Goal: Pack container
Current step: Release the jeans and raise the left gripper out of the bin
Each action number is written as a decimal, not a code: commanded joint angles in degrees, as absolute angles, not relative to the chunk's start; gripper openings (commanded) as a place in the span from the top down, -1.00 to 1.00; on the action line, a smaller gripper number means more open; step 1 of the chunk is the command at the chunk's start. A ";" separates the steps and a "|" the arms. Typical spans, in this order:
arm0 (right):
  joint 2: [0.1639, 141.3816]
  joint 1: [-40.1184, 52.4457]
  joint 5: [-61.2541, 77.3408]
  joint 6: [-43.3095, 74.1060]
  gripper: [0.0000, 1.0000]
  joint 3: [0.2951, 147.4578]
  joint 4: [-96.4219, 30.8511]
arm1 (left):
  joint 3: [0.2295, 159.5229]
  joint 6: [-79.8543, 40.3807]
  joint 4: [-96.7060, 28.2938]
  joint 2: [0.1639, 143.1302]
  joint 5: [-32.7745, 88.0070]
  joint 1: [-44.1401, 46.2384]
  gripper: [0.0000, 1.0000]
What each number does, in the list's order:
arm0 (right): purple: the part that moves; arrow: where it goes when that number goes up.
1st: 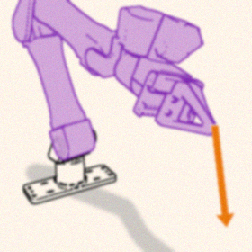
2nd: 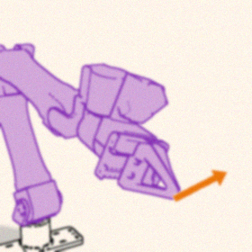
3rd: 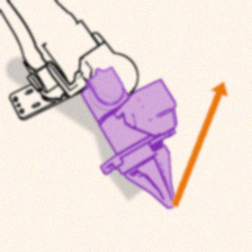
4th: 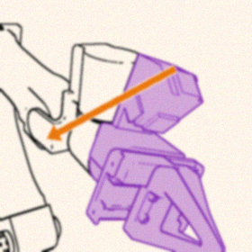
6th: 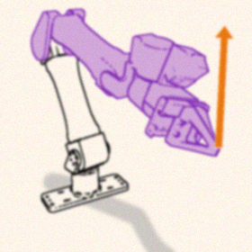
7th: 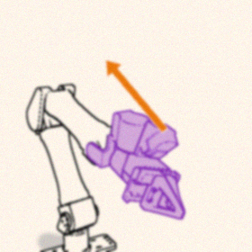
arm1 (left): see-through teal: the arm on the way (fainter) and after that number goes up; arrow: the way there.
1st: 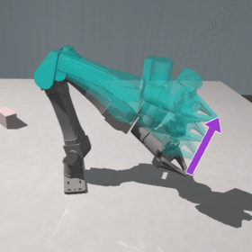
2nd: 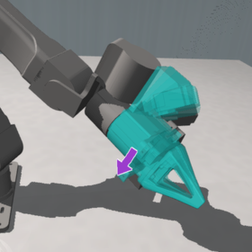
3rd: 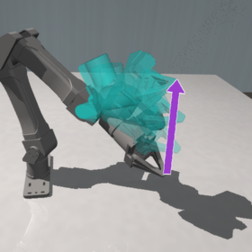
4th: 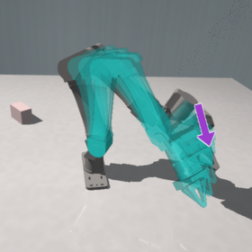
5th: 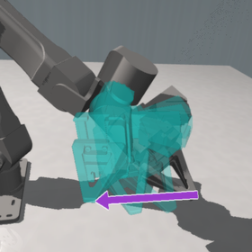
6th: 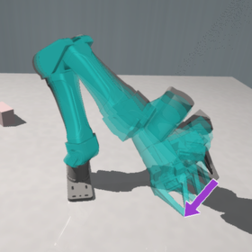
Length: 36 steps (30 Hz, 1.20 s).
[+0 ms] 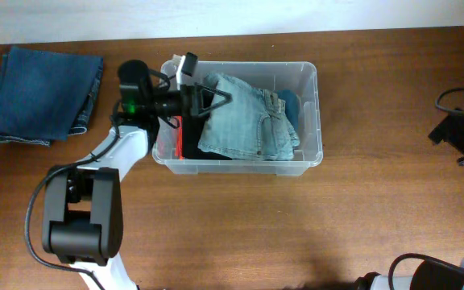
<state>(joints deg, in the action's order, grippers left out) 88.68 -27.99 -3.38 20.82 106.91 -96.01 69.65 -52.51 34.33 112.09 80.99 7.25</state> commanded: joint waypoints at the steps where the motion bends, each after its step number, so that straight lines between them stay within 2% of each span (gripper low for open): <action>1: 88.51 -28.25 -3.49 21.10 -0.97 107.02 -96.03 | 77.69 -54.74 35.57 111.79 87.39 4.27 -0.99; 5: 88.49 -28.23 -3.49 21.10 -0.97 107.02 -96.03 | 83.55 -57.91 35.53 111.79 88.09 2.04 -0.98; 17: 88.49 -28.23 -3.49 21.10 -0.97 107.02 -96.03 | 83.74 -57.91 35.97 111.90 90.17 0.82 -0.98; 22: 88.49 -28.23 -3.46 21.10 -0.97 107.02 -96.03 | 84.16 -61.32 42.70 111.90 90.02 0.27 -0.99; 26: 88.49 -28.23 -3.46 21.10 -0.97 107.02 -96.03 | 84.93 -72.49 47.44 111.90 81.41 -1.10 -0.99; 29: 88.49 -28.23 -3.46 21.10 -0.97 107.02 -96.03 | 84.97 -72.64 47.16 111.90 75.90 -3.01 -0.99; 32: 88.49 -28.23 -3.49 21.10 -0.97 107.02 -96.03 | 84.97 -72.93 39.09 111.90 67.75 -5.13 -0.99; 36: 88.49 -28.25 -3.49 21.10 -0.97 107.02 -96.03 | 84.97 -82.19 9.43 111.90 48.77 -7.84 -0.99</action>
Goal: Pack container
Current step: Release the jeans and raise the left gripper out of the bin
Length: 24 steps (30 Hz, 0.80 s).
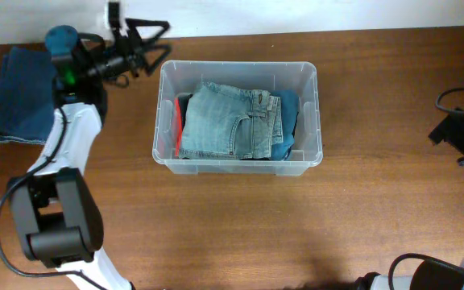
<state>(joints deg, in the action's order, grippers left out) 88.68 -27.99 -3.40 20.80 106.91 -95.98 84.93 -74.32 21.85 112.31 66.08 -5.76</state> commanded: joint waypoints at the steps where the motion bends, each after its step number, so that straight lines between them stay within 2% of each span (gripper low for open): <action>1: 88.49 -28.25 -3.46 21.10 -0.97 107.02 -96.03 | 84.97 -82.24 6.20 111.90 46.87 -8.19 -0.99; 5: 88.49 -28.23 -3.46 21.10 -0.97 107.02 -96.03 | 84.97 -73.87 -8.78 111.90 36.49 -10.57 -0.99; 7: 88.49 -28.25 -3.46 21.10 -0.97 107.02 -96.03 | 84.97 -60.60 -14.17 111.87 31.83 -12.84 -0.99; 11: 88.49 -28.23 -3.49 21.10 -0.97 107.02 -96.03 | 85.65 -48.34 -23.09 111.85 26.57 -15.86 -0.99; 13: 88.49 -28.25 -3.46 21.10 -0.97 107.02 -96.03 | 86.80 -38.76 -33.36 111.85 14.39 -16.97 -0.99; 16: 88.49 -28.25 -3.46 21.10 -0.97 107.02 -96.03 | 87.26 -28.80 -41.71 111.85 1.13 -16.88 -0.99; 18: 88.49 -28.23 -3.46 21.10 -0.97 107.02 -96.03 | 87.29 -22.63 -45.30 111.83 0.64 -16.88 -0.99; 20: 88.49 -28.25 -3.49 21.10 -0.97 107.02 -96.03 | 87.44 -19.38 -47.62 111.13 6.00 -16.88 -0.99; 24: 88.49 -28.25 -3.46 21.10 -0.97 107.02 -96.05 | 89.06 -19.11 -49.84 106.98 14.11 -16.88 -0.99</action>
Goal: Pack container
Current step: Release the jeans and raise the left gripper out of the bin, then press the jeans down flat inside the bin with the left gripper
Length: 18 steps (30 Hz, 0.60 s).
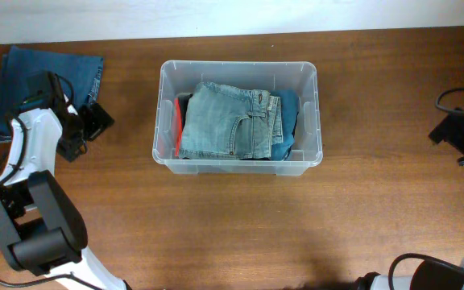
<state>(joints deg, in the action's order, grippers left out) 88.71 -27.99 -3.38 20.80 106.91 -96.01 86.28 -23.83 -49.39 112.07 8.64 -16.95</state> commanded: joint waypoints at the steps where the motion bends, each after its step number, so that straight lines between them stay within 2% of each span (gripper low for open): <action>1: 88.49 -28.25 -3.46 21.10 -0.97 107.02 -96.03 | 89.78 -18.09 -49.87 105.10 14.20 -16.88 -0.98; 2: 88.49 -28.25 -3.49 21.10 -0.97 107.02 -96.03 | 90.76 -16.75 -50.00 103.00 14.20 -16.88 -0.90; 5: 88.49 -28.25 -3.49 21.10 -0.97 107.02 -96.03 | 93.12 -12.51 -50.65 95.42 14.17 -15.88 -0.04; 7: 88.49 -28.25 -3.46 21.10 -0.97 107.02 -96.03 | 93.23 -10.72 -50.65 90.70 14.17 -13.39 0.46; 10: 88.49 -28.25 -3.46 21.10 -0.97 107.02 -96.03 | 93.23 -10.55 -50.57 86.50 14.13 -8.16 0.98; 14: 88.49 -28.23 -3.46 21.10 -0.97 107.02 -96.03 | 93.21 -10.55 -49.95 85.84 10.63 5.56 0.98; 18: 88.49 -28.25 -3.49 21.10 -0.97 107.02 -96.03 | 93.21 -10.55 -49.34 90.19 -1.76 17.08 0.99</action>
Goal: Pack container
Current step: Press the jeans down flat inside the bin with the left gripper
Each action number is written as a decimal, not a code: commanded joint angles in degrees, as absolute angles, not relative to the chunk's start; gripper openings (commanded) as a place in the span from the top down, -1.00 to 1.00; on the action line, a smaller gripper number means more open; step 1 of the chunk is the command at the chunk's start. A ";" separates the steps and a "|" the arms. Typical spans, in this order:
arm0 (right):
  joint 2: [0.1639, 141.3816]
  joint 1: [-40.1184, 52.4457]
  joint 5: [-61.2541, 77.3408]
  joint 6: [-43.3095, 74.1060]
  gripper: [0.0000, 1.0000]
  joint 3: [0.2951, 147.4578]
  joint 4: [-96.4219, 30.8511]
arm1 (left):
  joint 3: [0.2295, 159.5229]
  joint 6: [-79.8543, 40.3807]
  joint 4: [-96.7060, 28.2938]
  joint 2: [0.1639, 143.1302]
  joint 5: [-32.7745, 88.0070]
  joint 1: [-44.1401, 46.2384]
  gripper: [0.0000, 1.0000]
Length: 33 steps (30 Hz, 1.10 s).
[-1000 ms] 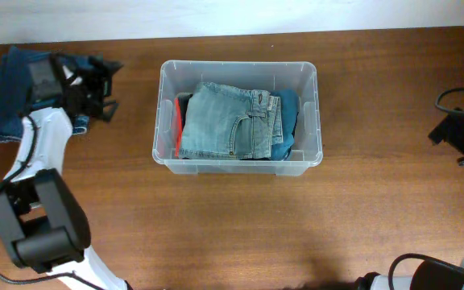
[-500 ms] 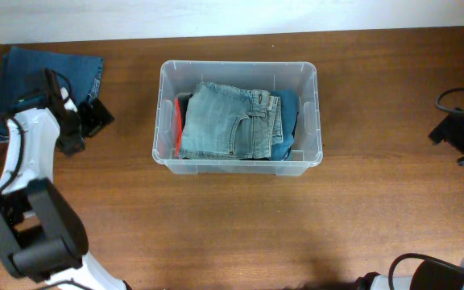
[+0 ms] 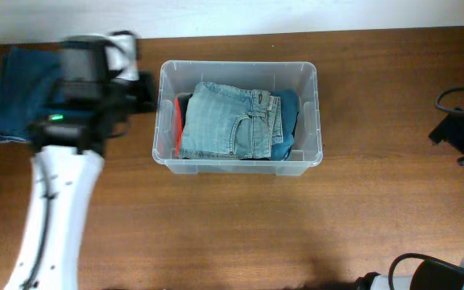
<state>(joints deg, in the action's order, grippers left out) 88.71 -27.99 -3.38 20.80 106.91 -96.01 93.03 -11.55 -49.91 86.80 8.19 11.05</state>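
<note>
The clear plastic container (image 3: 308, 113) stands at the table's middle back. Folded light blue jeans (image 3: 232, 121) lie on top inside it, over red, black and blue garments. Left of the container lies a folded dark blue denim piece (image 3: 18, 97), partly covered by my left arm. That arm is motion-blurred and reaches up from the lower left. Its gripper (image 3: 139, 90) sits just outside the container's left wall, too smeared to show its jaws. My right gripper (image 3: 457, 129) rests at the far right edge, dark and unclear.
Black cables loop by the right arm at the right edge. The brown table (image 3: 240, 225) ends at a white wall along the back.
My left arm has swung from the dark denim at the far left back toward the container's left wall. The clothes in the container and the dark denim have not moved.
First my left gripper was inside the container on the light blue jeans. Then it was outside, above the back left, with the jeans lying flatter. Then it was low at the dark denim's right edge. Now it is beside the container again.
</note>
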 commanded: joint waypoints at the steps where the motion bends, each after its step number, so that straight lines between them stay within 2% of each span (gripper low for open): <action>1: 88.49 -28.23 -3.46 21.10 -0.97 107.02 -96.05 | 93.21 -10.55 -49.06 91.26 -3.29 18.65 0.98; 6: 88.49 -28.23 -3.46 21.10 -0.97 107.02 -96.03 | 93.21 -10.57 -46.33 100.12 -4.99 24.58 0.98; 18: 88.49 -28.23 -3.46 21.10 -0.97 107.02 -96.03 | 93.21 -10.41 -46.85 119.04 -4.10 25.04 0.98; 26: 88.49 -28.25 -3.46 21.10 -0.97 107.02 -96.03 | 96.05 -10.39 -50.37 121.19 -4.34 24.97 0.98; 33: 88.49 -28.25 -3.46 21.10 -0.96 107.02 -96.03 | 110.54 -10.41 -59.66 121.05 -4.36 25.15 0.99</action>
<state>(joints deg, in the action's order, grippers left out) 88.71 -27.99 -3.38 20.84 106.91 -96.01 104.75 -11.35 -58.48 120.66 -3.68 24.97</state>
